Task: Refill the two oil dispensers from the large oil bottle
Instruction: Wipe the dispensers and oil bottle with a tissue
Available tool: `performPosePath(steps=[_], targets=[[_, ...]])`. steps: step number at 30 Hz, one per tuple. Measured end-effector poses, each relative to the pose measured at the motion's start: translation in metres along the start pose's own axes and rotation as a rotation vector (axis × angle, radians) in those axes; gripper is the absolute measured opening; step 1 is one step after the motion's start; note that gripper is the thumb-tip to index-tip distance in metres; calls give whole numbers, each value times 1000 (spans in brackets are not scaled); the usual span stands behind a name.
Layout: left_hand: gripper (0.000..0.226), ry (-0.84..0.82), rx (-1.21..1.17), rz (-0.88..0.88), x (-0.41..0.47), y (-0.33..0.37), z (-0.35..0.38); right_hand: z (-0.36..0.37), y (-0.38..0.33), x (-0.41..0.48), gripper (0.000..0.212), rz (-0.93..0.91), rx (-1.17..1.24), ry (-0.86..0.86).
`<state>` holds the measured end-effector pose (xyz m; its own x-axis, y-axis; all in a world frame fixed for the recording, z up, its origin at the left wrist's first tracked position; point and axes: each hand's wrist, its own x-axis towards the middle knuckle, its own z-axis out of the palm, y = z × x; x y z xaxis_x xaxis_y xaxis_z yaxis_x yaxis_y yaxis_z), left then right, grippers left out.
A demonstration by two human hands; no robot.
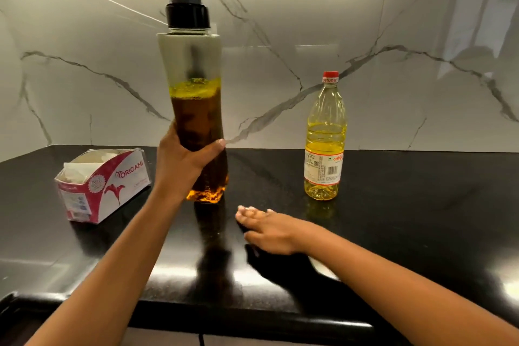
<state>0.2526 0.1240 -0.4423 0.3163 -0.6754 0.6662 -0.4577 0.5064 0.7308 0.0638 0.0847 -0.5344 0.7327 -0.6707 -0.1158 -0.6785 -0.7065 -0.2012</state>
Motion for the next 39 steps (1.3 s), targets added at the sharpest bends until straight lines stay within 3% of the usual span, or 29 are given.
performPosePath(steps=[4, 6, 13, 18, 20, 24, 29, 32, 35, 39], targets=[[43, 24, -1, -12, 0, -7, -22, -27, 35, 21, 61, 299, 4, 20], [43, 31, -22, -20, 2, -10, -28, -37, 30, 44, 62, 362, 1, 26], [50, 21, -37, -32, 12, -20, -38, -3, -3, 35, 61, 61, -25, 18], [56, 7, -42, -25, 21, -25, -44, -33, 53, 62, 65, 480, 3, 60], [54, 11, -34, -32, 24, -28, -45, -43, 53, 89, 65, 544, 28, 66], [47, -6, -23, -44, 24, -33, -46, -41, 27, 106, 60, 369, -2, 22], [45, -5, -65, -71, 22, -31, -45, 3, 17, 1, 66, -42, -27, 33], [48, -13, -78, -67, 18, -28, -43, -10, 41, -34, 68, 142, -20, -8], [53, -7, -89, -68, 13, -20, -41, -30, 28, -10, 73, 308, -21, 9], [43, -4, -74, -67, 6, -15, -38, 3, -44, -3, 81, 32, -33, 17]])
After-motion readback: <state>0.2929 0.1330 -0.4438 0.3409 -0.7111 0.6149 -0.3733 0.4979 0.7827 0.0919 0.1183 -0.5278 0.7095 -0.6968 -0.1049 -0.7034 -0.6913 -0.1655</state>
